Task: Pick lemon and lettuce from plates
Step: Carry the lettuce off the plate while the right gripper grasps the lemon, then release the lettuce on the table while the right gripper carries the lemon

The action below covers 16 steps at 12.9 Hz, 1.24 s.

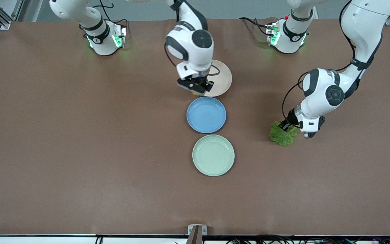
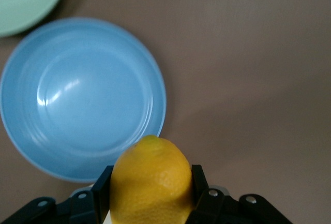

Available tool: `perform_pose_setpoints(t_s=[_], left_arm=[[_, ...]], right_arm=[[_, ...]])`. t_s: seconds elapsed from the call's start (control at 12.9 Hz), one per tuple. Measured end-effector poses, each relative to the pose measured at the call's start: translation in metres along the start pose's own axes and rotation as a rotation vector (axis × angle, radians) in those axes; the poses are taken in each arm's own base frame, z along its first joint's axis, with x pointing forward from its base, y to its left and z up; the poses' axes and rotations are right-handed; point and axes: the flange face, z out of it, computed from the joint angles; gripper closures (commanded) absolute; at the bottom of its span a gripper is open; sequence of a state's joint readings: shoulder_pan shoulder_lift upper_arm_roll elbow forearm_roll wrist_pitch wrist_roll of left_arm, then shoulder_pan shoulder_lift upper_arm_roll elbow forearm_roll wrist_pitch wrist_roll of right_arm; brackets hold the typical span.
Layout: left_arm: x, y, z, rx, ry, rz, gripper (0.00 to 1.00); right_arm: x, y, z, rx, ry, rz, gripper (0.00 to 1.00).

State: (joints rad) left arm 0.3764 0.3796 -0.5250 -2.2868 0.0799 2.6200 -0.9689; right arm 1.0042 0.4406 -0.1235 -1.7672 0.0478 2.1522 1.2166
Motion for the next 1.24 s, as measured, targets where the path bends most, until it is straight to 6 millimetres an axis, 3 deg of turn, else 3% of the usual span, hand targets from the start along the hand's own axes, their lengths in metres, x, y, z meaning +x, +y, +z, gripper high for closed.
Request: perform_pose_setpoints(t_s=[0.23, 0.54, 0.7, 0.85, 1.0, 1.24], left_arm=[[0.014, 0.017, -0.022, -0.006, 0.029, 0.021, 0.00], [0.038, 0.046, -0.077, 0.036, 0.034, 0.072, 0.01], [0.047, 0.051, -0.115, 0.106, 0.004, 0.211, 0.01], [0.058, 0.043, -0.165, 0.184, -0.044, 0.345, 0.01], [0.074, 0.023, -0.223, 0.202, -0.078, 0.434, 0.01], [0.085, -0.015, -0.295, 0.166, -0.080, 0.516, 0.00]], right_arm=[[0.100, 0.067, -0.013, -0.005, -0.028, -0.107, 1.00], [0.221, 0.212, 0.013, -0.005, -0.087, -0.251, 1.00], [0.266, 0.280, 0.029, 0.030, -0.109, -0.308, 0.99], [0.295, 0.340, 0.044, 0.067, -0.113, -0.375, 0.99], [0.308, 0.380, 0.056, 0.079, -0.111, -0.400, 0.99], [0.302, 0.388, 0.075, 0.081, -0.078, -0.403, 0.99]])
